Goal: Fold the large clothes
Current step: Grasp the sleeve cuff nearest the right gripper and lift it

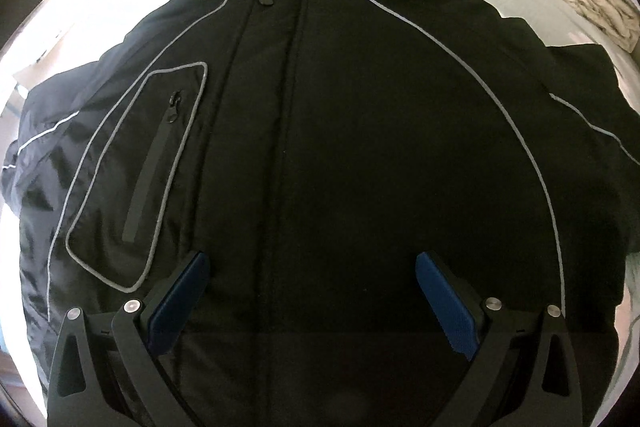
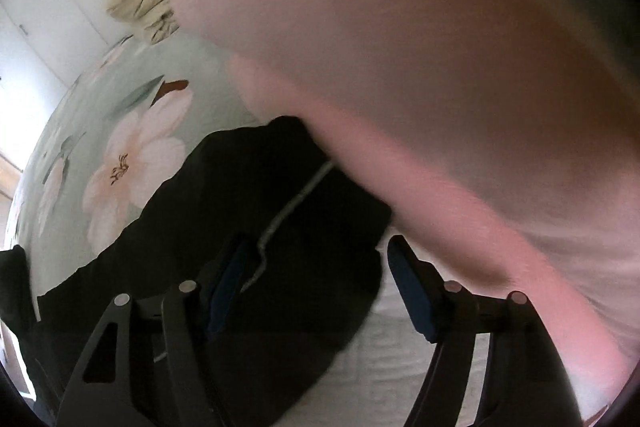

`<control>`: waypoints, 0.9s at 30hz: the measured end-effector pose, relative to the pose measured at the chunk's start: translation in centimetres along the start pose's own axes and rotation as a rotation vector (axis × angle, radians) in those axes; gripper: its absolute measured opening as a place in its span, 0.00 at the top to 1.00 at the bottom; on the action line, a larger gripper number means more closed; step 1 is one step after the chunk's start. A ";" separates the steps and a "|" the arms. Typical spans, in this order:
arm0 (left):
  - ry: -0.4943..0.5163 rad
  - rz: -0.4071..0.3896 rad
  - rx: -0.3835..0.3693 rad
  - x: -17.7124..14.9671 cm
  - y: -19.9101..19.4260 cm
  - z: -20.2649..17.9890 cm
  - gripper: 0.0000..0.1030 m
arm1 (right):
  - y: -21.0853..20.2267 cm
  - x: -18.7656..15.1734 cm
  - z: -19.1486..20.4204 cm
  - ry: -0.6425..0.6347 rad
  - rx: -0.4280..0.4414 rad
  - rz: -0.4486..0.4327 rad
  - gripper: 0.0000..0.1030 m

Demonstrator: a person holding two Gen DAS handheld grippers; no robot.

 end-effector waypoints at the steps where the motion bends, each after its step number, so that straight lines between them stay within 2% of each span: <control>1: -0.003 -0.003 -0.004 0.0 0.1 -0.1 0.00 | 0.2 -0.1 0.3 -0.014 -0.012 0.002 0.35; 2: -0.009 -0.007 -0.013 0.0 0.1 -0.2 0.00 | 0.3 -0.2 0.4 -0.027 -0.023 0.001 0.40; 4: -0.024 -0.011 -0.032 -0.2 0.1 -0.4 0.00 | 0.2 -0.5 0.6 -0.032 -0.013 0.011 0.59; 5: -0.029 -0.020 -0.035 -0.3 0.1 -0.5 0.00 | -0.2 -0.7 0.6 -0.029 -0.005 0.011 0.63; 7: -0.029 -0.054 -0.036 -1.2 -0.2 -0.3 0.00 | -1.2 -1.1 0.9 -0.055 -0.007 0.000 0.79; 8: -0.010 -0.066 -0.025 -1.4 -0.3 -0.6 0.00 | -2.0 -1.3 1.2 -0.083 -0.020 -0.012 0.80; 10: 0.014 -0.037 -0.011 -1.4 -0.3 -0.7 0.00 | -3.6 -1.8 2.0 -0.156 -0.069 -0.059 0.84; 12: 0.035 -0.038 -0.026 -0.9 -1.1 -1.0 0.01 | -5.7 -2.0 2.5 -0.226 -0.110 -0.111 0.86; 15: 0.133 -0.129 -0.072 1.0 -4.0 -3.9 0.01 | -9.5 -1.0 1.8 -0.263 -0.178 -0.225 0.87; 17: 0.199 -0.178 -0.149 2.7 -5.7 -7.4 0.01 | -10.7 -0.4 0.8 -0.232 -0.156 -0.244 0.87; 19: 0.244 -0.171 -0.252 4.1 -6.0 -11.1 0.01 | -10.0 -0.5 0.0 -0.231 -0.176 -0.226 0.87; 21: 0.279 -0.145 -0.326 5.2 -5.1 -14.8 0.01 | -7.6 -1.6 -0.3 -0.249 -0.222 -0.165 0.87; 23: 0.311 -0.137 -0.357 6.1 -3.9 -17.4 0.01 | -4.9 -2.6 -1.2 -0.251 -0.253 -0.097 0.87; 25: 0.342 -0.076 -0.365 6.3 -2.1 -19.3 0.01 | -2.1 -3.6 -2.5 -0.224 -0.247 -0.012 0.87; 27: 0.385 -0.010 -0.288 6.1 0.6 -20.8 0.00 | -0.6 -4.0 -3.1 -0.217 -0.243 0.020 0.85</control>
Point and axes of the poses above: each gripper's, at about its wrist camera, not at the fingertips, and y roughly the way its jaws point, z to its left, x to its top, the point moved 7 cm from there along y, roughly the way its jaws point, and after that the axes turned 5 degrees about y, right-handed, at the moved point
